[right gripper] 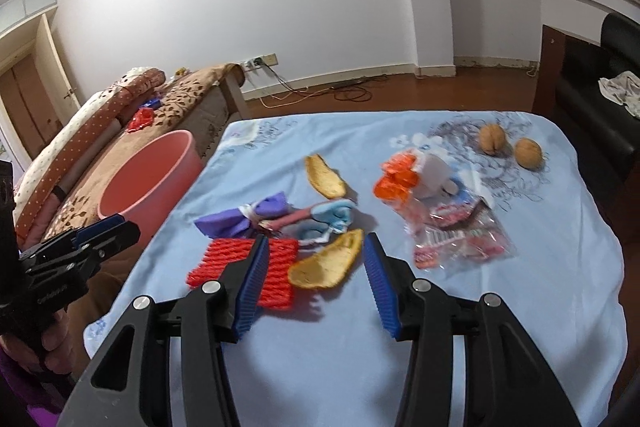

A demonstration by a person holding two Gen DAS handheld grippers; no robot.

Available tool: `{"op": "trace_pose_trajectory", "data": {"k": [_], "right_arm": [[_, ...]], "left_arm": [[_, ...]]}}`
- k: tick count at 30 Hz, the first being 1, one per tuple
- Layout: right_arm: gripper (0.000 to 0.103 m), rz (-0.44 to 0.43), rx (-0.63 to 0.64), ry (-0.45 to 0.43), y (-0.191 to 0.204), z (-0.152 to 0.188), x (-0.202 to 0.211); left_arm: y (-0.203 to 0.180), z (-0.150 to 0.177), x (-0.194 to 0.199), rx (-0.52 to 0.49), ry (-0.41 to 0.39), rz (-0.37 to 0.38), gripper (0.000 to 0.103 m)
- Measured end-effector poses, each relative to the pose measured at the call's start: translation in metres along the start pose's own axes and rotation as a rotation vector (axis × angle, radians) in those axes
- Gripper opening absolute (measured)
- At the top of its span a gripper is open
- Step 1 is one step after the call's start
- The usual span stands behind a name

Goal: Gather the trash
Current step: 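Move both open grippers back toward the remaining trash on the table, then grasp red foam net with left gripper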

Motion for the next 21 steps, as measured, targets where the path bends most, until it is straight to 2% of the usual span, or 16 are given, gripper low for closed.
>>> {"op": "trace_pose_trajectory", "data": {"k": [6,13,17,21], "right_arm": [[0.049,0.023,-0.003,0.017,-0.013,0.009,-0.002],[0.049,0.021,-0.003,0.072,-0.019,0.022,-0.006],[0.049,0.026,0.022,0.092,-0.021,0.031,-0.007],[0.049,0.019,0.002,0.112,-0.024,0.033,-0.012]], "left_arm": [[-0.017,0.007,-0.010,-0.057,0.039,0.058,0.049],[-0.031,0.018,-0.026,-0.124,0.122,0.176,0.049],[-0.031,0.024,-0.031,-0.155,0.139,0.162,0.049],[-0.036,0.020,-0.030,-0.166,0.112,0.176,0.049]]}}
Point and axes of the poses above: each gripper's, at about its wrist camera, not at the fingertips, and x roughly against the way its jaws point, y to its left, z to its underside, the point moved 3 cm from there along -x, roughly the way its jaws point, and after that the axes turned 8 degrees about -x, right-handed, at the moved point
